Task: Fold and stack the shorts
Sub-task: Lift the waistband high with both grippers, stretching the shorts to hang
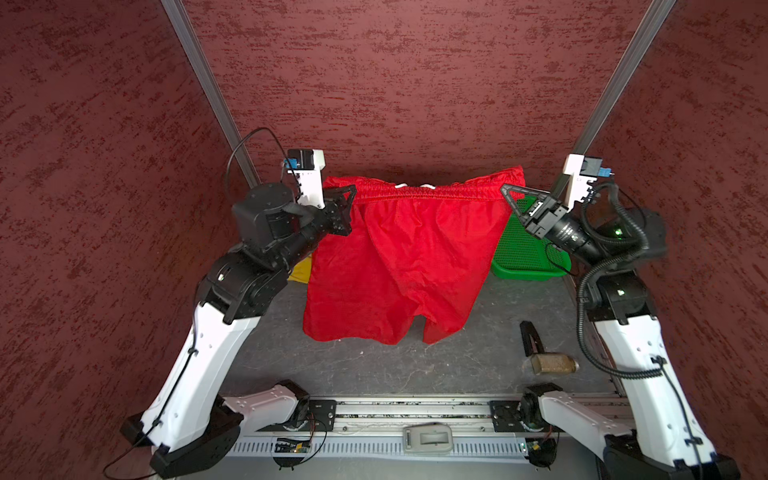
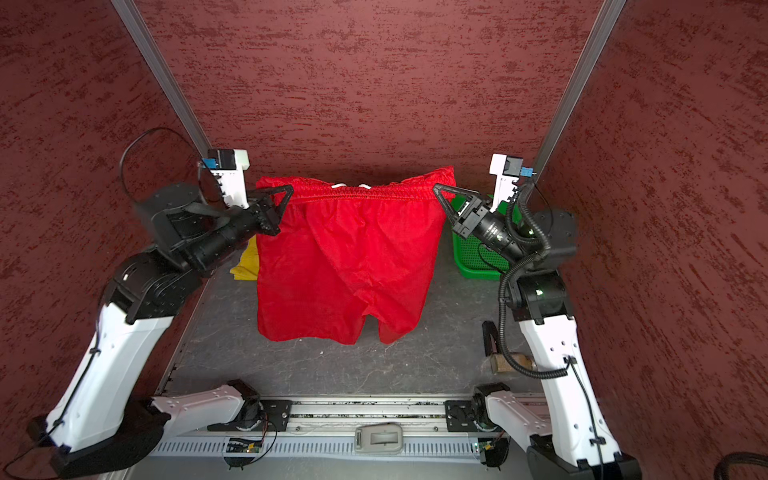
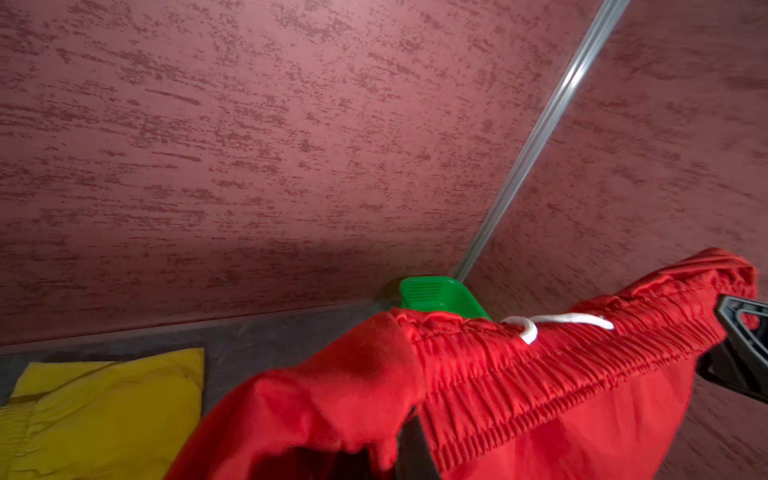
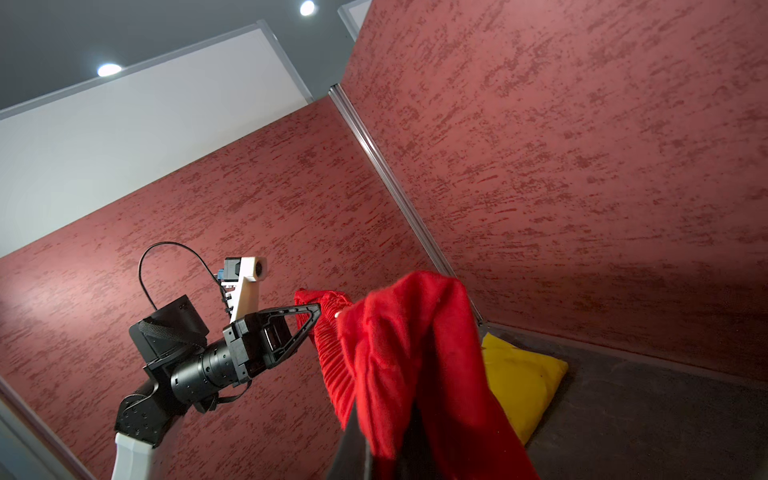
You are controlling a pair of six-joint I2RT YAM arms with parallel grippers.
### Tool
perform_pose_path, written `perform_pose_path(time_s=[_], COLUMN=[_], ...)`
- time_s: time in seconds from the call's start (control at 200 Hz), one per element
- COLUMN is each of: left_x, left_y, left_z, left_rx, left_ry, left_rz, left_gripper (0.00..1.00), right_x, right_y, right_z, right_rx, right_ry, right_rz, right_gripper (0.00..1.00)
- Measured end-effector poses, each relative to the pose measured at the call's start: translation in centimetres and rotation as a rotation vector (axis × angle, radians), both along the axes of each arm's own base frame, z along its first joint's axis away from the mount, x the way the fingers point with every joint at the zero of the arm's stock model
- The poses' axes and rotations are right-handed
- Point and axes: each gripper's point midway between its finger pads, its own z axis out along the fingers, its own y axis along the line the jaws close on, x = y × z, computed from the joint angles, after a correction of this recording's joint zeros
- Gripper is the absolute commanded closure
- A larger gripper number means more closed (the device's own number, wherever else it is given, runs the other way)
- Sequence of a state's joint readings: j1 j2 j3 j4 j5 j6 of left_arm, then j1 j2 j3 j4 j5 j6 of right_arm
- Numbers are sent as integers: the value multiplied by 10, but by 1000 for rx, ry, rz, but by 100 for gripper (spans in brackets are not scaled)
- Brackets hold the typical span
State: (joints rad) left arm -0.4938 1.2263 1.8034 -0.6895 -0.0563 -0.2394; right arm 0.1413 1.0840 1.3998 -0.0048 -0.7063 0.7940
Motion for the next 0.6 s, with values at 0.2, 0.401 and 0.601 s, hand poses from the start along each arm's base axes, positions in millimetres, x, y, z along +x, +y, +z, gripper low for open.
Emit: perform_pose_path(time_s=[0.2,0.401,0.601], left_x=[76,92,24], left_y=[17,28,38], left_z=[-27,-17,23], left_rx=[15,-26,-67], left_ry=[86,60,-80], left_rz=[54,41,-7], left_gripper=[100,100,100], right_x=[85,110,38], right_y=[11,19,14], right_z=[-27,-28,1], right_rx=[-17,-24,-27], right_ry=[117,111,-48], right_rz=[-15,7,44], right_gripper=[100,100,100])
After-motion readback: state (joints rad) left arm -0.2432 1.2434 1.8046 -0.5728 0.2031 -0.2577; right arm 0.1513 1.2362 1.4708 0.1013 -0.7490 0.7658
